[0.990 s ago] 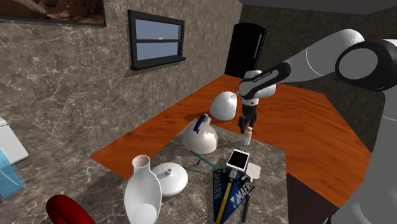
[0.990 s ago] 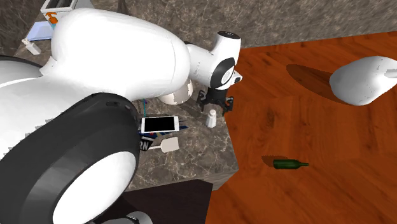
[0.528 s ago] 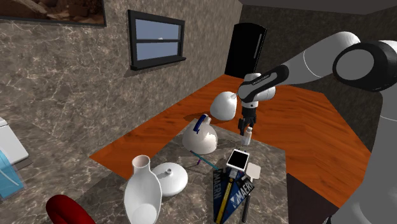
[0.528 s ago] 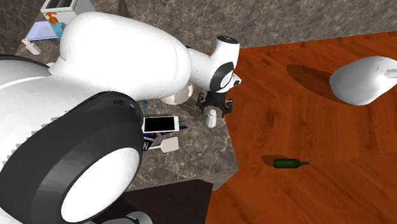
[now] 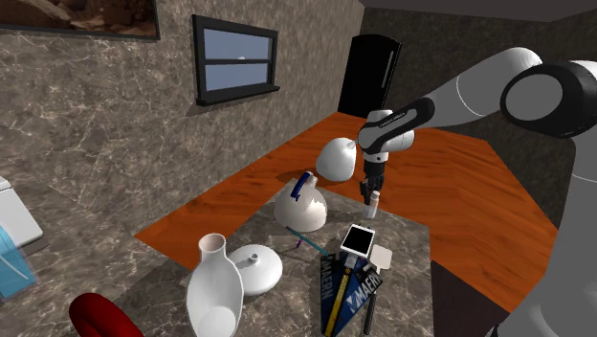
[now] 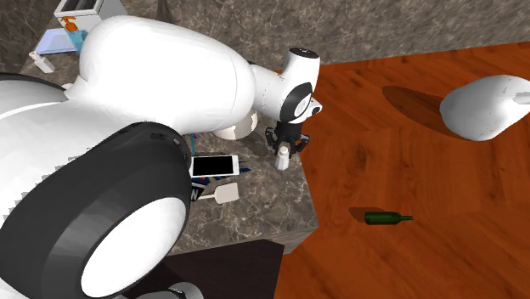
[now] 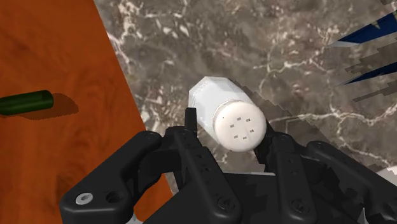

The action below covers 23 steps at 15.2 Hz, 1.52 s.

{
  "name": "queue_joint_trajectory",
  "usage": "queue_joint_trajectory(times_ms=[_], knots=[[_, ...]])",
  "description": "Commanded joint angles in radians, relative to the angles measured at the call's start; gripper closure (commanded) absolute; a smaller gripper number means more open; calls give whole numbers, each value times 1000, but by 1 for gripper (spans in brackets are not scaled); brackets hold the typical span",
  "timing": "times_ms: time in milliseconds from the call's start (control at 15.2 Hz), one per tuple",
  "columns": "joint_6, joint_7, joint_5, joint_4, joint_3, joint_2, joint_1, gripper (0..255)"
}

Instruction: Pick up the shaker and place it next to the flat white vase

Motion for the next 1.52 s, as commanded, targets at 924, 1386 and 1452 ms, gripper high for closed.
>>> queue_joint_trajectory(times_ms=[924,1386,1452], knots=[[-128,8,-19,44,-6,-83,6,255],[-212,11,-28,87,-9,-126,9,255],[-224,12,-29,94,-9,-131,9,255]])
